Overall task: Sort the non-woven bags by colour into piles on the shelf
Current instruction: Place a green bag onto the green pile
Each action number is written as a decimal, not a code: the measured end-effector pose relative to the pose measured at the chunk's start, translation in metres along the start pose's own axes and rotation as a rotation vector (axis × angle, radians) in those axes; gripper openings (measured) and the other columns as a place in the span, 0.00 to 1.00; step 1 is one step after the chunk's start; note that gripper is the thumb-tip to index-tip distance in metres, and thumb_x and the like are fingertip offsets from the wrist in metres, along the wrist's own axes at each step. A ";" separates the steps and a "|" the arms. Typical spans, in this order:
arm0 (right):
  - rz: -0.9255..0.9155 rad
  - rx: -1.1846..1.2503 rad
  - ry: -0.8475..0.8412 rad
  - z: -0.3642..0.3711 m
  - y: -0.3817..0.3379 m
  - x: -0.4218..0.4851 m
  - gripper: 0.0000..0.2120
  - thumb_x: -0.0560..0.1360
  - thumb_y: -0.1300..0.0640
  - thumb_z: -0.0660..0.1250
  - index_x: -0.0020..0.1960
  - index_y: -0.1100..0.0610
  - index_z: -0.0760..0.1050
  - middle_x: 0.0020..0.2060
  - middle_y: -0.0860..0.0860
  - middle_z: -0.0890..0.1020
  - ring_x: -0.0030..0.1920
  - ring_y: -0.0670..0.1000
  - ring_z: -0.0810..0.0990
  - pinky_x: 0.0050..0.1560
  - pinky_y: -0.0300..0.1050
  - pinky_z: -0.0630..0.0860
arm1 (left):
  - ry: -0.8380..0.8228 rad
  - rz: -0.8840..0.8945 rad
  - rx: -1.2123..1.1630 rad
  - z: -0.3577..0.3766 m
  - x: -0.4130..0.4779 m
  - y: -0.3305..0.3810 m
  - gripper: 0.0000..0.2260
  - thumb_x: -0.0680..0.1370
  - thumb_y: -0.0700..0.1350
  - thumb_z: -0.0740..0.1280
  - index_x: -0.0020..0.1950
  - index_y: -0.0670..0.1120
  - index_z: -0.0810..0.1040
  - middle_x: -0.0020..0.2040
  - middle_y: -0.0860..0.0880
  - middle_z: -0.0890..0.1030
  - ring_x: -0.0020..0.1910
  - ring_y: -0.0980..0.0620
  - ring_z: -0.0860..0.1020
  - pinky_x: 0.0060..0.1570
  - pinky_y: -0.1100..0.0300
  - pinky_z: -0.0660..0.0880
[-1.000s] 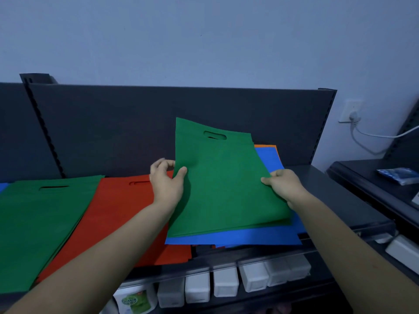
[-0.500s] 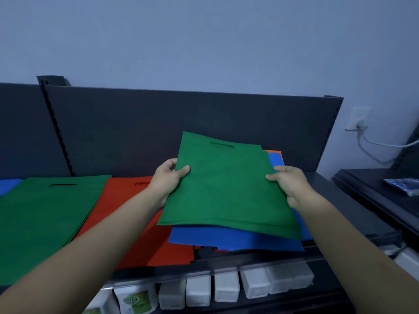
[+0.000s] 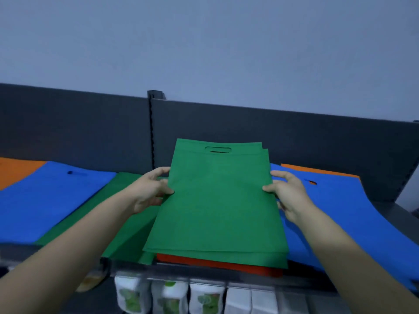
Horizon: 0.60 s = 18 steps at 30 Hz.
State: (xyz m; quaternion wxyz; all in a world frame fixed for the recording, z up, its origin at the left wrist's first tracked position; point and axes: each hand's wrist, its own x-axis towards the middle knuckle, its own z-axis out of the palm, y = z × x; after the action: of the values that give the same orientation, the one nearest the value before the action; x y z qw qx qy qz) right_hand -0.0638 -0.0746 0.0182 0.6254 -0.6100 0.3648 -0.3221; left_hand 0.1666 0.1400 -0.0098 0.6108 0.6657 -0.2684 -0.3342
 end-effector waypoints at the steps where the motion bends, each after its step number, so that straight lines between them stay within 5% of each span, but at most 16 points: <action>1: -0.008 -0.013 -0.016 0.021 0.002 -0.005 0.20 0.74 0.72 0.65 0.60 0.54 0.70 0.50 0.55 0.82 0.40 0.55 0.82 0.33 0.47 0.76 | 0.010 0.006 0.008 -0.022 -0.006 -0.002 0.21 0.77 0.27 0.61 0.58 0.53 0.74 0.43 0.50 0.85 0.44 0.48 0.80 0.43 0.54 0.75; 4: -0.012 -0.007 -0.053 0.089 0.009 -0.021 0.20 0.73 0.73 0.65 0.61 0.56 0.71 0.52 0.55 0.82 0.45 0.54 0.83 0.39 0.51 0.81 | 0.038 0.008 0.037 -0.094 -0.028 -0.010 0.21 0.77 0.28 0.63 0.59 0.53 0.74 0.41 0.51 0.85 0.41 0.50 0.82 0.39 0.55 0.76; 7: 0.019 0.037 -0.065 0.172 0.021 -0.044 0.21 0.74 0.73 0.64 0.61 0.56 0.70 0.49 0.54 0.82 0.43 0.53 0.83 0.28 0.42 0.78 | 0.107 0.017 0.042 -0.171 -0.050 -0.016 0.20 0.77 0.28 0.62 0.60 0.52 0.74 0.41 0.50 0.83 0.35 0.53 0.81 0.33 0.58 0.75; 13: 0.069 0.050 -0.083 0.332 0.059 -0.078 0.21 0.73 0.71 0.67 0.63 0.58 0.70 0.53 0.58 0.82 0.51 0.58 0.82 0.55 0.59 0.79 | 0.342 0.070 0.028 -0.305 -0.081 -0.033 0.20 0.76 0.25 0.60 0.61 0.45 0.71 0.43 0.45 0.78 0.28 0.55 0.81 0.27 0.62 0.78; 18: 0.019 -0.043 -0.068 0.391 0.060 -0.082 0.20 0.75 0.68 0.67 0.64 0.55 0.70 0.56 0.54 0.79 0.54 0.56 0.80 0.60 0.59 0.76 | 0.332 0.037 0.048 -0.363 -0.077 -0.042 0.21 0.77 0.26 0.60 0.67 0.41 0.69 0.48 0.44 0.80 0.39 0.47 0.80 0.37 0.55 0.79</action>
State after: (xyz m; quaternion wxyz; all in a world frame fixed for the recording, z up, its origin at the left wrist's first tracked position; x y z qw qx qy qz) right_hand 0.2224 0.2039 -0.0407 0.6273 -0.6304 0.3557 -0.2872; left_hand 0.3959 0.4338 -0.0316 0.6367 0.7212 -0.1838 -0.2019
